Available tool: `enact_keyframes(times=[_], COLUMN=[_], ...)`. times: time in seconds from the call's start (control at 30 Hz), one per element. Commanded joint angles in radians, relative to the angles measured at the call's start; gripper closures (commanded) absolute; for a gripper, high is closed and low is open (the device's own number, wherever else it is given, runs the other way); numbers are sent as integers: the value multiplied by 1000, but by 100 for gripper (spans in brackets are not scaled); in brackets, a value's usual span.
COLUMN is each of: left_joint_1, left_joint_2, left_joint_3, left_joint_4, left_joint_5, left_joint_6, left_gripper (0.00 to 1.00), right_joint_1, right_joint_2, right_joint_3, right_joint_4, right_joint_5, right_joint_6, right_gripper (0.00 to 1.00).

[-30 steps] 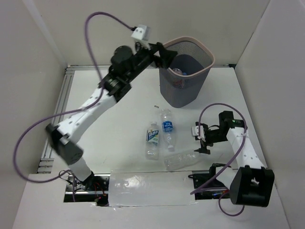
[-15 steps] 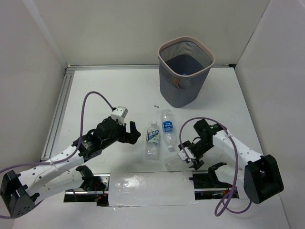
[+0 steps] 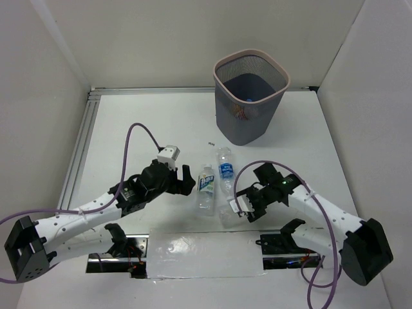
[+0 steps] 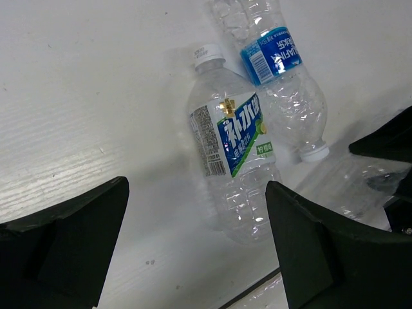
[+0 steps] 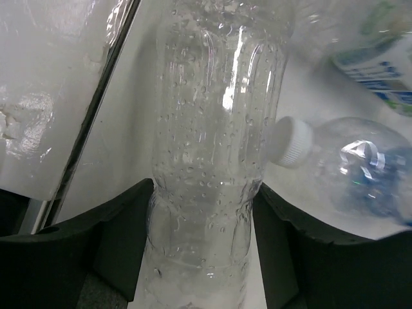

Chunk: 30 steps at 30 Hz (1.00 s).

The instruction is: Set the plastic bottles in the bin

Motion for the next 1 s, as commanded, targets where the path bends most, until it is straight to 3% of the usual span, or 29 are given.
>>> enact_keyframes(times=[0.0,0.2,0.37,0.5,0.57,0.7,0.87,0.97], left_joint_1=[-12,-12,-12,-12,-12,-32,-55,-74], left_joint_2=[8,-44,-47,4,30,114,197,232], left_joint_3=[3,-22,-45,-45,-45,6,52,64], left_joint_4=[87,122,169,207,216,207,219,245], left_joint_5=[-18,-38,23,93,104,113,123,100], left_joint_6=[8,54,84,74,74,63,54,44], left_gripper=[0,0,0,0,0,0,0,0], right_joint_1=[-28,-28,-37,-37,-62,-131,-198,-276], right_joint_2=[-115,-142,-82,54,159,294,467,541], right_joint_3=[169,436,631,797,898,1045,1187,1187], right_joint_4=[-58,-7,241,465,557,642,651,675], right_joint_5=[-76,-94,-3,200,281,298,341,301], right_joint_6=[74,295,509,725,755,822,855,899], right_gripper=[62,65,70,68,67,67,56,41])
